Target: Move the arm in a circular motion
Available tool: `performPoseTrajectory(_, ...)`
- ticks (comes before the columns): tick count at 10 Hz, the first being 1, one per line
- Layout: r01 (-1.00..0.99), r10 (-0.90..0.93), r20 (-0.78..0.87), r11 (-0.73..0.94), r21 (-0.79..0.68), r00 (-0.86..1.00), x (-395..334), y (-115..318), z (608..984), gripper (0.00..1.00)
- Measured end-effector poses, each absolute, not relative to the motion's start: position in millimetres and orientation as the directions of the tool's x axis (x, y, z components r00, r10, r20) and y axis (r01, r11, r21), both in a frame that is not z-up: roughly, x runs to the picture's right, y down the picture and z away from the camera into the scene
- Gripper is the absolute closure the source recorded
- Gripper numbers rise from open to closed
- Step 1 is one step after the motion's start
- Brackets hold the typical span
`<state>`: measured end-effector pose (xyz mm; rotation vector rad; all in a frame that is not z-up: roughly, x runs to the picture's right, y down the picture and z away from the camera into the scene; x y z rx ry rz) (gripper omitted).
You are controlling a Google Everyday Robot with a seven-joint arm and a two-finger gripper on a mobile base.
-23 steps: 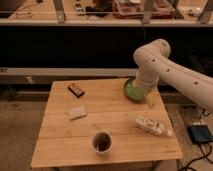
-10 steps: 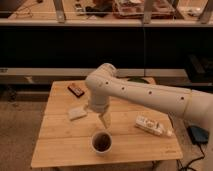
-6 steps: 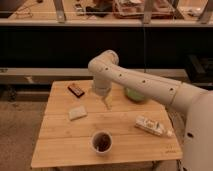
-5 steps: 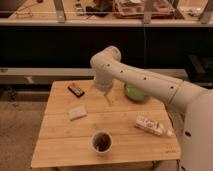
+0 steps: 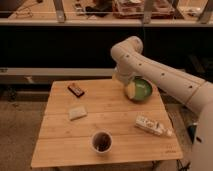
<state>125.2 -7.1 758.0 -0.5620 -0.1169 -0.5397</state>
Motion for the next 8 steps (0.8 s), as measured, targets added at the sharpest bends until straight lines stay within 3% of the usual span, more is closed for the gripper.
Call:
performPoseTrajectory(4,0.361,-0.359,0.115,0.757,-0.544,0.926,203,23,711,0.20)
performPoseTrajectory(8,0.327,-0.294,0.151,0.761,-0.560,0.944,183,91,655,0.20)
